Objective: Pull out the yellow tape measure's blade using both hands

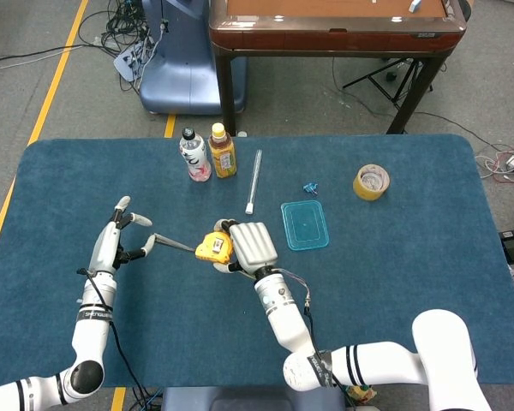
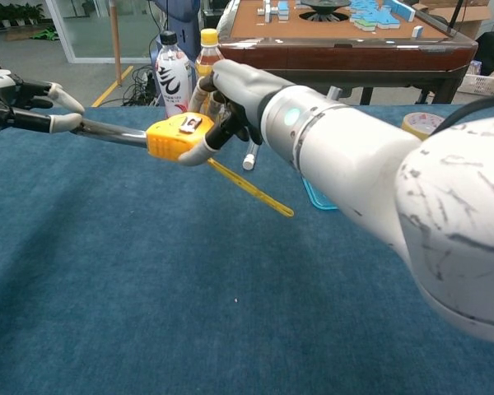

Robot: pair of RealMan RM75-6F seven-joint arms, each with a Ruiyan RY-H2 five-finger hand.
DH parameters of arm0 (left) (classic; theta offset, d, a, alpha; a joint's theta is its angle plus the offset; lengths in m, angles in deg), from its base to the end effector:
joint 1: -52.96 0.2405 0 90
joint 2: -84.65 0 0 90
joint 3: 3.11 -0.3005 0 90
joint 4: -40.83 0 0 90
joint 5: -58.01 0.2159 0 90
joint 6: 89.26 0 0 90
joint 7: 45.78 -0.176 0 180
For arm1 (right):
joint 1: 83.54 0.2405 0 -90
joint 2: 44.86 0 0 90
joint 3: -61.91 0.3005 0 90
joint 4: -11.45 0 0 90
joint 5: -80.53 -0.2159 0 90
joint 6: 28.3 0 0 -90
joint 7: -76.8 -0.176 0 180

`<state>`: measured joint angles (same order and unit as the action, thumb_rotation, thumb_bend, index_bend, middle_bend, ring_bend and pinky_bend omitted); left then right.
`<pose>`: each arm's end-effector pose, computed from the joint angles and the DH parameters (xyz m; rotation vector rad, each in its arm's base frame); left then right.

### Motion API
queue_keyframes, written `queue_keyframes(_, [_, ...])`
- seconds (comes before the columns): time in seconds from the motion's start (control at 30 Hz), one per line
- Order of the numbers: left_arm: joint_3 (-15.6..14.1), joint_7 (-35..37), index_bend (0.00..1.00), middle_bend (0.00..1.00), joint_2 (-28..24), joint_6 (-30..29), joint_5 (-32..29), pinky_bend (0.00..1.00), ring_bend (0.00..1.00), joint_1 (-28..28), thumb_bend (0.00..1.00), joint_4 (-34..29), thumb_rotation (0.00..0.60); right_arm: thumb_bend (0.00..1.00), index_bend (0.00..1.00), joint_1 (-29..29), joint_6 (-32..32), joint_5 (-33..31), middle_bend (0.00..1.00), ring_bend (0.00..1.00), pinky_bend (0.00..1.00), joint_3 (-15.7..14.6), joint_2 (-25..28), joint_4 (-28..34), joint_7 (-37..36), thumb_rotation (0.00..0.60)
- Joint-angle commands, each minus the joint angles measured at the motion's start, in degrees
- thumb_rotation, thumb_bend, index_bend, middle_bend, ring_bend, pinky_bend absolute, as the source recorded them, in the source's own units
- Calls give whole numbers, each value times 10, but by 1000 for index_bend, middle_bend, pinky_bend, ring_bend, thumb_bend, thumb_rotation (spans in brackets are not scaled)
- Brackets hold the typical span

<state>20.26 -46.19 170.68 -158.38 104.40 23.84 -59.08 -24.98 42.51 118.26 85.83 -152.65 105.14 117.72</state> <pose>-0.2210 0.3817 0.0436 -0.9902 -1.5933 -1.3039 0.0056 -0.3881 -0.0919 1.7183 -1.1651 1.1135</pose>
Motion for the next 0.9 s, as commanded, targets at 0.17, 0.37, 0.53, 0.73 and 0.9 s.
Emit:
queue_keyframes(0.17, [-1,6,527,0,-1,5,2,0,0,0,407,0,600,689,831,0,-1,-1,803,790,741,2,2,-1,-2,600])
queue_keyframes(0.37, [-3,11,563,0,-6,13,3,0,0,0,460,-4,600,689,831,0,-2,-4,804,790,741,5,8,0,-2,600])
queue_keyframes(0.53, [-3,26,567,0,-11,17,7,0,0,4,467,-8,600,689,831,-1,-3,-6,804,790,741,4,13,2,-4,600])
queue_keyframes(0.73, [-5,43,561,0,-8,10,24,0,0,10,467,-3,600,689,833,-9,-11,-8,805,792,741,-4,27,12,-11,600])
queue_keyframes(0.9, [-11,54,557,0,-6,4,39,0,0,17,467,3,600,690,838,-21,-20,-7,806,793,741,-13,49,28,-20,600])
